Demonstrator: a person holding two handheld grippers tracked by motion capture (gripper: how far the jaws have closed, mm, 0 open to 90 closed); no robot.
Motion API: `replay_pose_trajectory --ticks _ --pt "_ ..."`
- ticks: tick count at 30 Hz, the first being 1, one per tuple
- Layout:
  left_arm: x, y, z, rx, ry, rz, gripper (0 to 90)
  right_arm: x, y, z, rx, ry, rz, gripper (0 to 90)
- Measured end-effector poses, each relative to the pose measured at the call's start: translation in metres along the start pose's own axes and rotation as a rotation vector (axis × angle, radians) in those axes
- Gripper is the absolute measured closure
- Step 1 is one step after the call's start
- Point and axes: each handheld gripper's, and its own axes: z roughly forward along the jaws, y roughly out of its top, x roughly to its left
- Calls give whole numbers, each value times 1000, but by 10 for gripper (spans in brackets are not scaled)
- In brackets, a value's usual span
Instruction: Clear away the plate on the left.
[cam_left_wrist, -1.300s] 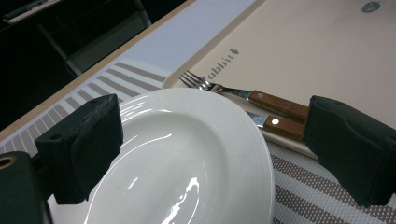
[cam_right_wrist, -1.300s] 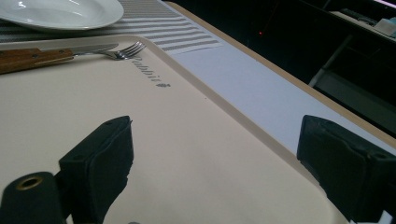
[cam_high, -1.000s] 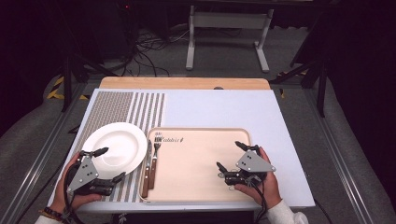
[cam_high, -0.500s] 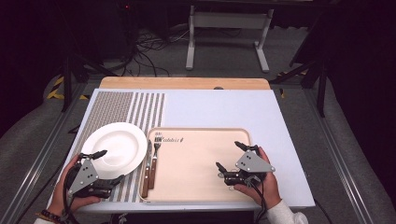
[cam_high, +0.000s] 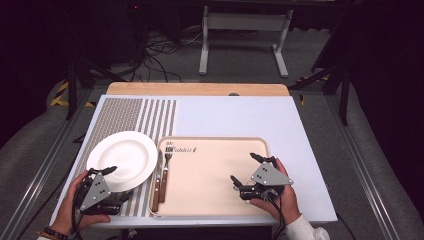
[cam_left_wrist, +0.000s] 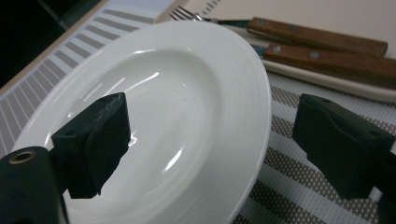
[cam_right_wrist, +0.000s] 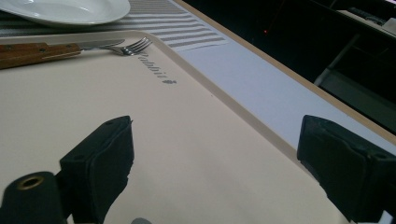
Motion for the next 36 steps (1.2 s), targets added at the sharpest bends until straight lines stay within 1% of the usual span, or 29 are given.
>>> replay_pose_trajectory --ticks 2,4,5,6,7,8,9,10,11,12,15,16,17,18,20,21,22,24,25,26,27,28,29,30,31,32,33,34,36 --pt "-3 1 3 23 20 27 154 0 -1 -1 0 2 -3 119" --pt "-4 1 5 49 46 42 158 1 -1 -2 -2 4 -4 119" --pt "-4 0 6 61 50 53 158 1 -1 -3 -4 4 -5 119" --pt "-4 0 7 66 57 56 164 2 0 -3 -6 4 -9 119" --pt "-4 -1 9 83 74 61 174 2 0 -3 -6 4 -12 119" --pt "-3 -1 11 90 76 68 178 2 0 -3 -7 3 -14 119" --pt "-3 -1 12 93 85 71 191 2 0 -3 -7 4 -14 119" --pt "-3 -1 14 102 93 71 201 3 0 -3 -7 5 -17 119" --pt "-3 0 16 117 107 80 206 3 0 -3 -5 6 -21 119" --pt "-4 0 17 122 111 87 212 3 0 -3 -3 8 -20 119" --pt "-6 1 20 131 147 127 226 3 0 -3 -4 7 -20 119" --pt "-7 1 21 139 157 131 228 3 0 -3 -4 5 -19 119" --pt "-7 1 21 139 157 131 238 3 0 -3 -6 4 -18 119" --pt "-8 1 22 146 173 150 248 3 0 -3 -5 4 -18 119" --pt "-9 2 23 152 179 155 254 3 0 -3 -3 6 -18 119" --pt "-9 2 23 154 180 159 269 3 0 -3 -3 7 -19 118" --pt "-11 2 25 166 196 180 280 4 0 -3 -3 8 -19 118" --pt "-14 2 26 171 209 197 320 4 0 -3 -3 11 -20 116" --pt "-14 2 26 171 209 197 339 4 0 -3 -3 12 -24 115" --pt "-16 3 27 182 216 222 358 4 0 -3 -4 13 -25 115" --pt "-16 3 27 182 216 222 383 4 0 -3 -4 13 -25 115" --pt "-17 4 28 191 218 237 412 4 0 -2 -1 15 -23 115" --pt "-18 4 28 200 205 230 432 4 -1 -1 2 14 -23 115" --pt "-17 4 28 200 192 241 464 4 -1 -1 6 13 -24 115" --pt "-17 4 28 200 192 241 488 4 -1 -1 6 13 -24 115" --pt "-17 4 28 206 185 237 517 5 -2 0 19 18 -26 115" --pt "-17 5 28 210 167 240 517 5 -2 0 19 18 -26 115" --pt "-17 6 28 210 157 244 555 5 -2 1 27 20 -29 115" --pt "-18 7 29 229 150 245 619 5 -3 2 32 23 -28 115"
